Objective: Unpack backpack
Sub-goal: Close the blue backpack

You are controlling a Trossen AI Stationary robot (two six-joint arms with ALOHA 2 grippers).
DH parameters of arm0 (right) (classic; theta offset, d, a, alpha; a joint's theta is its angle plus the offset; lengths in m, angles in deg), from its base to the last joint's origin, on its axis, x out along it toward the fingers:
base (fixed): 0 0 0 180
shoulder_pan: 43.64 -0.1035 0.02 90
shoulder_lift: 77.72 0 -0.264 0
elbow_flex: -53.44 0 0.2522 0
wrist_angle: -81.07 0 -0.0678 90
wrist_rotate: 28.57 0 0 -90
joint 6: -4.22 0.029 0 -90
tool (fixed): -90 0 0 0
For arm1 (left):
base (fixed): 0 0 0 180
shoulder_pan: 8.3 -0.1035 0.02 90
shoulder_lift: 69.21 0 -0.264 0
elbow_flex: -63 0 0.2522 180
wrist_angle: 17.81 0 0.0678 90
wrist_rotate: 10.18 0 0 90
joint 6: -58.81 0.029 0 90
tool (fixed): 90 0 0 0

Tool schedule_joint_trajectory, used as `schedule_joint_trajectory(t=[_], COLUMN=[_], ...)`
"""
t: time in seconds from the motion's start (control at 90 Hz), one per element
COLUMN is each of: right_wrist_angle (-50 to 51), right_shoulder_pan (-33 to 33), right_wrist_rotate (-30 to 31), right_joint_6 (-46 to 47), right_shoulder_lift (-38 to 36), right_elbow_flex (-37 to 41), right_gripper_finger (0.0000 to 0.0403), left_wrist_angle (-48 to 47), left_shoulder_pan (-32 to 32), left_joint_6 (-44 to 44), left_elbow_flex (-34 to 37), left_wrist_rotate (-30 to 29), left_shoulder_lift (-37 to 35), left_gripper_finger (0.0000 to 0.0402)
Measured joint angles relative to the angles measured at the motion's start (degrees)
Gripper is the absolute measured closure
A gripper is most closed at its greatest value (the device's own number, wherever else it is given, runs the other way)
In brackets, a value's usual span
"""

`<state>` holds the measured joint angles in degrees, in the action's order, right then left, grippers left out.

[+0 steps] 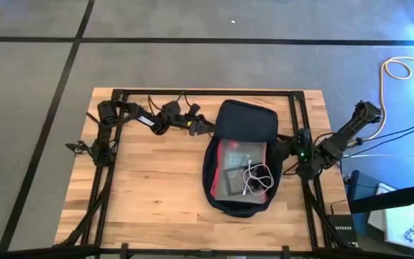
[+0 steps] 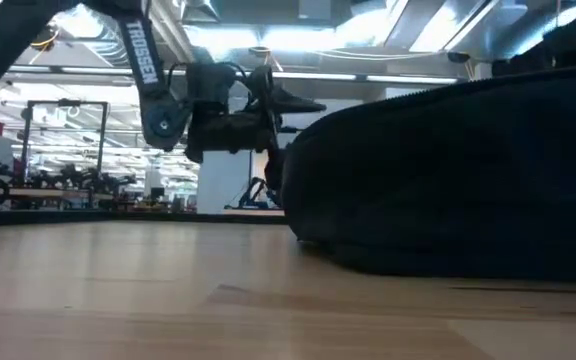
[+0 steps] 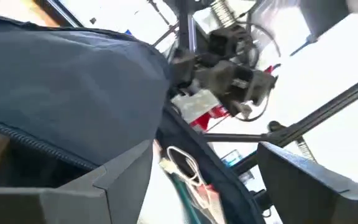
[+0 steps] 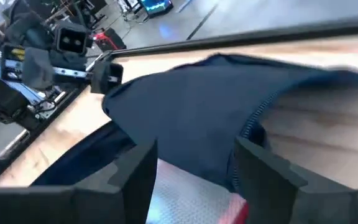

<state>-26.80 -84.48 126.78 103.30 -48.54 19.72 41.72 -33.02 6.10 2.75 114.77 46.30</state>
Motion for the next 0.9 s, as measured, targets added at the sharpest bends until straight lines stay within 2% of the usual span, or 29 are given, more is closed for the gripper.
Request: schedule_joint_trajectory(t=[0.211,0.456,0.7,0.9], right_wrist_angle=[-0.05,0.38,-3.23,-4.67], right_shoulder_pan=[0.0,0.0,0.02,0.01], right_wrist_rotate=[1.48,2.25,1.28,-0.56], right_joint_6=[4.05,4.03,4.04,0.34], right_shoulder_lift=[-3.73,-3.84,-3.83,-3.7], right_elbow_flex=[4.68,5.1,5.1,5.1], right_gripper_finger=[0.021,0.021,0.021,0.021], left_wrist_angle=[-0.28,0.05,-0.12,1.95], left_shoulder_pan=[0.75,1.19,0.84,-1.44], left_joint_6=[-0.62,0.32,-0.92,-2.73], left_elbow_flex=[-0.46,-0.95,-1.99,-0.82], left_wrist_rotate=[-1.15,-2.6,3.11,7.36], left_shoulder_lift=[4.61,6.25,6.23,6.22], left_gripper_finger=[0.013,0.013,0.013,0.013])
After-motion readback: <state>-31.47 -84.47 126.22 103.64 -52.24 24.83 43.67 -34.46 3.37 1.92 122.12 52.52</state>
